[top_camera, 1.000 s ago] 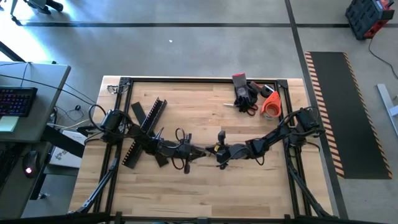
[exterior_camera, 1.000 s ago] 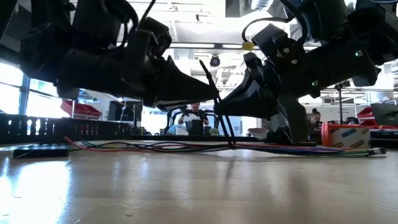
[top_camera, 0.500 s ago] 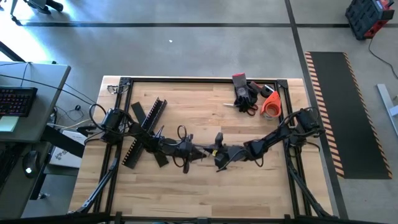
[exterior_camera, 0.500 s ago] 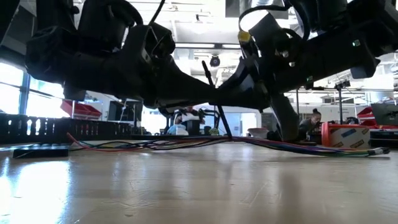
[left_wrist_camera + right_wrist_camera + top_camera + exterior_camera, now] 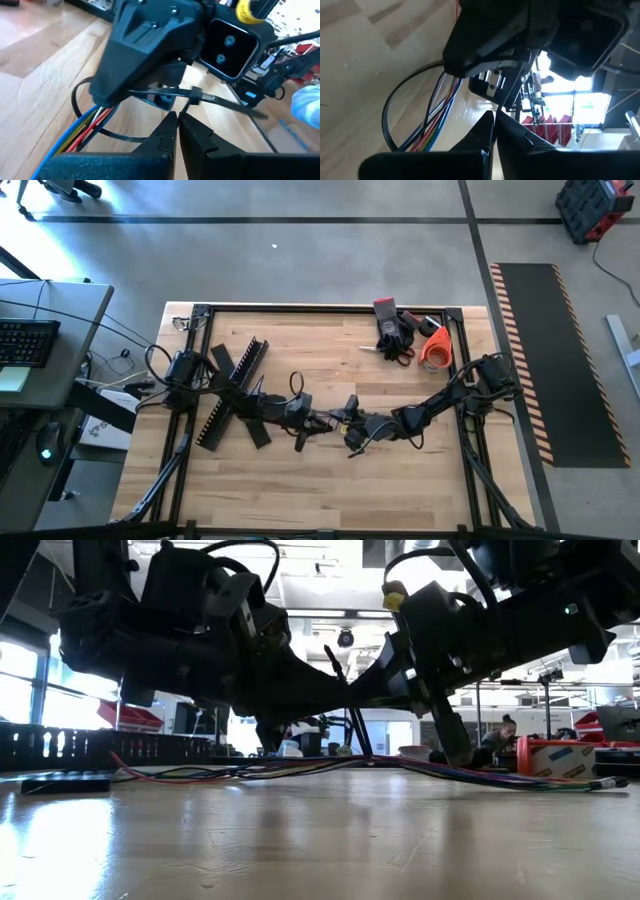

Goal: Ziptie cables
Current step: Wrap the cable wires with the black zip tie

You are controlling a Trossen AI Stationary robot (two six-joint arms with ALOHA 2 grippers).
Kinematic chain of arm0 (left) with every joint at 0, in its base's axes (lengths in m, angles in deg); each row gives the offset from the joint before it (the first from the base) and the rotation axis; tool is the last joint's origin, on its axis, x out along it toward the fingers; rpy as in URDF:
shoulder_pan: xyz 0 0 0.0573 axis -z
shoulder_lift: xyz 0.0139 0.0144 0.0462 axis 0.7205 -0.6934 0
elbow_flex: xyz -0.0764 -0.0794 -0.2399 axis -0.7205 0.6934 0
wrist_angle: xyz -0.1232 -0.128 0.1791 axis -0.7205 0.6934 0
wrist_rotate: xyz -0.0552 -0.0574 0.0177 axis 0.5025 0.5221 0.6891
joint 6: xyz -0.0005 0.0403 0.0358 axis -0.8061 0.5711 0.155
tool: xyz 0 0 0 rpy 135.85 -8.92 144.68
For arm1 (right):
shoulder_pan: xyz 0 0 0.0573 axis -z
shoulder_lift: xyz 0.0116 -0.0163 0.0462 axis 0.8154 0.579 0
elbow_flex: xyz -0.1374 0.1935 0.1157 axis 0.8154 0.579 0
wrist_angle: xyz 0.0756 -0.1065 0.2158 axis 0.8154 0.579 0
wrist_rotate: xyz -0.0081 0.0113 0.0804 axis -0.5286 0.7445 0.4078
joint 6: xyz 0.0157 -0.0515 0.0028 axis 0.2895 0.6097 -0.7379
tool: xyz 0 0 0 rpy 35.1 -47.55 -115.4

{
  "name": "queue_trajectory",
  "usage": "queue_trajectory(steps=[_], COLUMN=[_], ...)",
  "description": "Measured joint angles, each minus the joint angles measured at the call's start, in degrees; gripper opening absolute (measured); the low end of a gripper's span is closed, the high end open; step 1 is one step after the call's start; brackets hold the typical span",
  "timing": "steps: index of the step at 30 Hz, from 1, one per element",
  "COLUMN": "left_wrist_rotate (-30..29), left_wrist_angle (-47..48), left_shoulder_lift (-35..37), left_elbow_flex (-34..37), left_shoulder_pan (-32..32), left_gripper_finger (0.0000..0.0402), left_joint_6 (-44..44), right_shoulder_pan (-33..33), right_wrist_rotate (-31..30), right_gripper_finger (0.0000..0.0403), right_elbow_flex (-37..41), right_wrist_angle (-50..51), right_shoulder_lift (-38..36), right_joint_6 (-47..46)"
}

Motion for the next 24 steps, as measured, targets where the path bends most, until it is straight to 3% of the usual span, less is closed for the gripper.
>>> queue_trajectory(steps=[10,20,24], left_wrist_rotate=[4.1,4.3,4.2], left_wrist_angle=[3.5,3.5,3.5], left_shoulder_lift=[0.0,-0.1,-0.1], left_elbow_flex=[0.0,0.0,0.0], left_shoulder_pan=[-2.0,-2.0,-2.0], left_gripper_finger=[0.0,0.0,0.0], left_joint_6=[-5.6,-6.0,-4.8], right_shoulder_pan=[-1.1,-1.2,-1.2], right_wrist_rotate=[0.2,3.2,2.1], right_gripper_finger=[0.0,0.0,0.0], right_elbow_flex=[0.0,0.0,0.0], right_wrist_angle=[0.0,-0.1,-0.1], right_shoulder_lift=[0.0,0.0,0.0], right_joint_6=[3.3,5.1,0.7])
